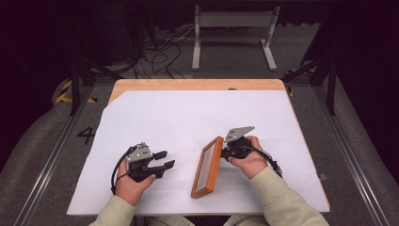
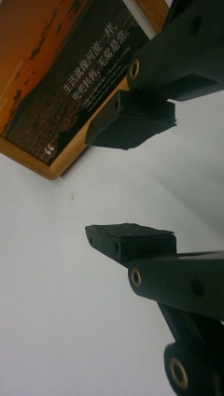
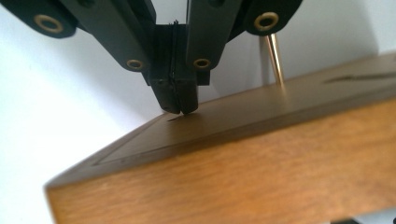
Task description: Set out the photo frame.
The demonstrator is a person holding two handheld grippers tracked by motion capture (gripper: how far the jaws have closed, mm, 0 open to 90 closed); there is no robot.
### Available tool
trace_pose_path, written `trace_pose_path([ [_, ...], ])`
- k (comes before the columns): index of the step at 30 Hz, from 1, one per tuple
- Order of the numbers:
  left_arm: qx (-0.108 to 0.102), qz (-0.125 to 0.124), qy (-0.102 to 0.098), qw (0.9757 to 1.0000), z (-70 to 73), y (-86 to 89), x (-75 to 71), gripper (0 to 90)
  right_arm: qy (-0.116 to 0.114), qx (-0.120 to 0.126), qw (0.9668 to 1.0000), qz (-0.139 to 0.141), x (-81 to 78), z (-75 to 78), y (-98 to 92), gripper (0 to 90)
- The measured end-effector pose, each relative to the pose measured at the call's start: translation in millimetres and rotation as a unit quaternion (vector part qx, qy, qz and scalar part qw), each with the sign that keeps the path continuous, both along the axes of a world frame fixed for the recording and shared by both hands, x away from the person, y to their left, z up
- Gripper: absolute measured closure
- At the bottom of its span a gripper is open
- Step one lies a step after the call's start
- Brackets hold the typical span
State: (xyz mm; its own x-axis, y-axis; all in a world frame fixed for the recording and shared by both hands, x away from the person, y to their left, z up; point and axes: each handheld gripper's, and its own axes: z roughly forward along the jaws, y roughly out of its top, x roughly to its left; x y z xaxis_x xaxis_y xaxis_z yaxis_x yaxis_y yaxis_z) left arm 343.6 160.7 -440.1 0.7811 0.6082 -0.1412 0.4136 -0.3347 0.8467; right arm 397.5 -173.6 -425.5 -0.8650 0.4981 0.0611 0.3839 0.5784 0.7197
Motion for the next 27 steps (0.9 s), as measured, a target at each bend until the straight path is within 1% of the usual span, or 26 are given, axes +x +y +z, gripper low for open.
trace_pose_path([
  [4,0.0,-0.001,-0.002,1.0,0.4,0.7,0.2,50.8,0.001,0.014,0.9999,0.008,11.6,-1.6,9.4,90.0],
  [8,0.001,-0.001,-0.001,1.0,0.2,1.3,0.4,50.8,-0.002,0.015,0.9997,0.018,17.8,-1.1,19.2,90.0],
  [15,-0.001,0.001,-0.002,1.0,0.2,1.5,0.4,50.8,0.002,0.017,0.9993,0.032,27.2,-1.2,33.6,90.0],
  [17,-0.002,0.0,-0.001,1.0,0.1,1.4,0.2,50.8,0.001,0.017,0.9993,0.034,28.3,-1.5,35.3,90.0],
  [18,-0.001,0.001,-0.002,1.0,0.0,1.4,0.6,50.8,0.004,0.018,0.9992,0.037,30.0,-2.0,39.9,90.0],
  [23,-0.001,0.001,-0.003,1.0,0.6,2.1,0.5,50.5,-0.002,0.018,0.9987,0.047,31.3,-1.9,49.8,90.0],
  [27,-0.001,0.002,-0.003,1.0,1.2,3.6,0.7,50.5,-0.004,0.015,0.9988,0.047,31.9,-1.8,48.3,90.0],
])
